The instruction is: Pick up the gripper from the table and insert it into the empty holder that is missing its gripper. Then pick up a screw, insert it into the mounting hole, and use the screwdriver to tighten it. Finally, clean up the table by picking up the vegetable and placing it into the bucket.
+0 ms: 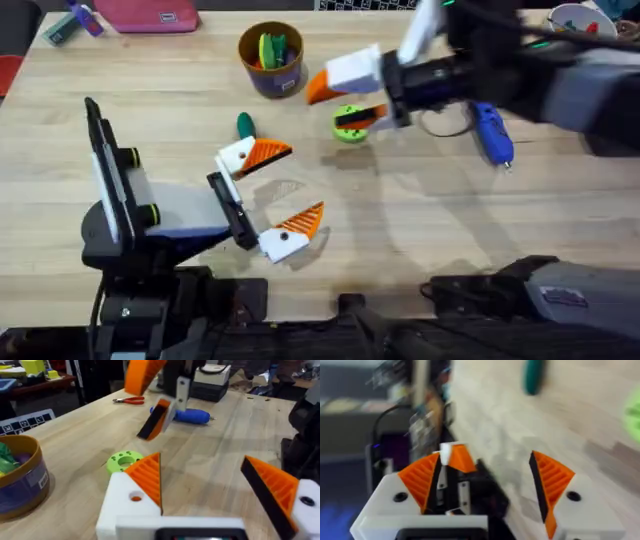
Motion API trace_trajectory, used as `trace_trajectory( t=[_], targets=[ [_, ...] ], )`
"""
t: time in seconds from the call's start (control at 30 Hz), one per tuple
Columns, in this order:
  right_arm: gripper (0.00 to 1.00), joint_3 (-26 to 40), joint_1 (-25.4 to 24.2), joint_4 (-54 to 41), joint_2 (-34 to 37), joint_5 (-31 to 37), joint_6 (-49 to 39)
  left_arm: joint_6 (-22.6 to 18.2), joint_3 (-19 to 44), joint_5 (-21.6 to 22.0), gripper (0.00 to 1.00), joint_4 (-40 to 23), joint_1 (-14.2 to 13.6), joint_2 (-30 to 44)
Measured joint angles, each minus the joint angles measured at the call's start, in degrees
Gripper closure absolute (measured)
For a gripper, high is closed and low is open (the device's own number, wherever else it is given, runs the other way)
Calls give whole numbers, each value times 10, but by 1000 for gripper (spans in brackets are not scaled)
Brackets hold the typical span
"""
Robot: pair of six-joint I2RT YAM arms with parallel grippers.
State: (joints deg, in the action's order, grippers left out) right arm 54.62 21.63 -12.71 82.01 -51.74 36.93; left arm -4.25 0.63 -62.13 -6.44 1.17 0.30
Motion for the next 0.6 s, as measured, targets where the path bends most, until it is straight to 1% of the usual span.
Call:
trace_trajectory(
  t=[0.13, 0.23, 0.33, 0.43, 0.6],
  targets=[
    [32, 36, -21, -161, -54, 102, -62, 0, 0, 0, 16, 0, 0, 0],
    [33, 94, -21, -279, -65, 183, -109, 0, 0, 0, 15, 0, 0, 0],
    [39, 163, -15, -367, -59, 269, -146, 0, 0, 0, 14, 0, 0, 0],
    [67, 220, 1, -419, -42, 344, -170, 0, 0, 0, 15, 0, 0, 0],
    [102, 274, 36, -459, 12, 442, -190, 0, 0, 0, 15, 0, 0, 0]
  ],
)
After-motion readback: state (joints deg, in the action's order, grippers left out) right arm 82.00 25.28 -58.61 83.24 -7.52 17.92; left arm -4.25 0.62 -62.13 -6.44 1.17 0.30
